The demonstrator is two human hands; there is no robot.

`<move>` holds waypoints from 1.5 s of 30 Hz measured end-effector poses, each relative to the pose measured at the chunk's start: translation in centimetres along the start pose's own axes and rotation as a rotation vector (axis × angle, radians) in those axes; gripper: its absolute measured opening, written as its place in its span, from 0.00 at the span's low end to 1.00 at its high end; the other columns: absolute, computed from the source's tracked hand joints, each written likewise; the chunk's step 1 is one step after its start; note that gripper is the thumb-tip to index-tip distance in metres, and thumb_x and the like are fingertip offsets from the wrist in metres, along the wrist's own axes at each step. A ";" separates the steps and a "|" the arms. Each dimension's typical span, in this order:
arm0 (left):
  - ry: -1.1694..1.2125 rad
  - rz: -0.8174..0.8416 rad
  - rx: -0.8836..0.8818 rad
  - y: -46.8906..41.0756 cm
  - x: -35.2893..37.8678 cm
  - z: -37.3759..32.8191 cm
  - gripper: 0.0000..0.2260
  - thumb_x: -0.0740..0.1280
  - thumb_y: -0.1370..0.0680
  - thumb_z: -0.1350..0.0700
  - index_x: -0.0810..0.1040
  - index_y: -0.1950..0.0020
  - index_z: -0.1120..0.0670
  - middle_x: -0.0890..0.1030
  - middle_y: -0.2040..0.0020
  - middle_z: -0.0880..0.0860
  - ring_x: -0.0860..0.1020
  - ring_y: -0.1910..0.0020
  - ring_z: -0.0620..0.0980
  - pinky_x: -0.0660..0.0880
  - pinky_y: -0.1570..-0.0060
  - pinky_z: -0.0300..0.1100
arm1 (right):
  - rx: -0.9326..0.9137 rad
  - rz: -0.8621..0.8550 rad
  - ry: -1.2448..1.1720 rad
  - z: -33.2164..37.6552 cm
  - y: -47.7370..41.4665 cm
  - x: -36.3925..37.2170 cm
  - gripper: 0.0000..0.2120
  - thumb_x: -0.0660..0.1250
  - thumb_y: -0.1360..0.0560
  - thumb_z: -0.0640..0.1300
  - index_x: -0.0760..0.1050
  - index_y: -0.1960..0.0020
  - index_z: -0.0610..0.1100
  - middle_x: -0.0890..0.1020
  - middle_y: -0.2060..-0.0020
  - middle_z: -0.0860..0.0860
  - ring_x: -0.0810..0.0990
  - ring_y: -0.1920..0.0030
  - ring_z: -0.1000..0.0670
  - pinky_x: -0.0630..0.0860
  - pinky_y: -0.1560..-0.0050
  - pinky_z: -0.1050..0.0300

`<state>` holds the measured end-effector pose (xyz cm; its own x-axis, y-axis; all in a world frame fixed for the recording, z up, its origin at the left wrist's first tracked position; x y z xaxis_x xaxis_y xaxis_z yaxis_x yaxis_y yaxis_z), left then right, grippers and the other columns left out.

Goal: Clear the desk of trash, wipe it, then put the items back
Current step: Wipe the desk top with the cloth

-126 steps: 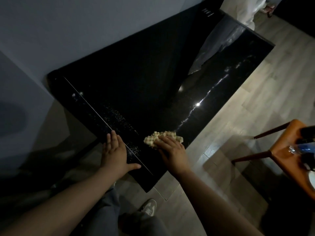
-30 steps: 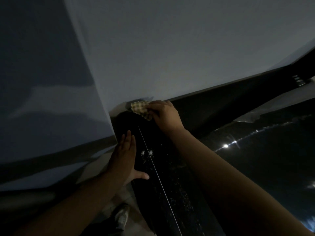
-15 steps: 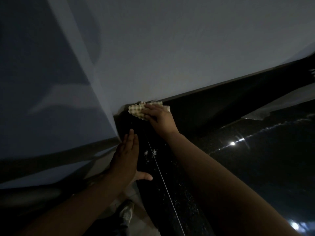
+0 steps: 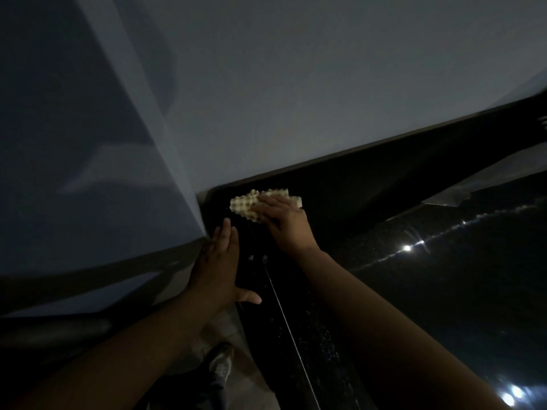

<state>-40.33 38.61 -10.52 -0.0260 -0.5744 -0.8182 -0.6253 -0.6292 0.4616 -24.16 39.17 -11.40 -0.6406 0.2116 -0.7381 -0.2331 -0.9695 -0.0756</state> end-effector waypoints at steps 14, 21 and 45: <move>-0.039 -0.042 -0.004 0.0 0.0 -0.2 0.64 0.74 0.40 0.31 0.38 0.22 0.59 0.32 0.24 0.57 0.41 0.22 0.56 0.48 0.25 0.48 | 0.041 -0.031 0.046 -1.2 4.7 0.1 0.21 0.55 0.25 0.55 0.79 0.39 0.52 0.76 0.34 0.54 0.71 0.32 0.46 0.71 0.38 0.39; -0.041 -0.039 -0.019 0.1 0.0 -0.1 0.64 0.74 0.41 0.31 0.38 0.22 0.58 0.32 0.23 0.56 0.41 0.22 0.55 0.49 0.24 0.50 | 0.068 -0.045 0.051 -0.9 7.3 -0.6 0.21 0.55 0.25 0.55 0.79 0.39 0.51 0.76 0.34 0.54 0.71 0.32 0.47 0.70 0.38 0.40; -0.048 -0.060 0.036 1.1 0.2 -0.5 0.62 0.72 0.37 0.32 0.37 0.22 0.58 0.31 0.24 0.55 0.37 0.23 0.55 0.45 0.24 0.49 | 0.149 -0.058 0.060 -0.6 12.8 -1.2 0.20 0.54 0.23 0.56 0.77 0.37 0.54 0.74 0.33 0.56 0.68 0.30 0.48 0.69 0.37 0.41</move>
<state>-40.67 37.56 -10.01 -0.0249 -0.5098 -0.8599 -0.6543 -0.6420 0.3996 -25.97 26.47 -11.88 -0.5791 0.2543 -0.7746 -0.3771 -0.9259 -0.0220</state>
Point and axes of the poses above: each hand's wrist, its own y-axis away from the middle knuckle, its own x-axis out of the palm, z = x × y, the point moved 6 cm from there along -y, towards the middle knuckle
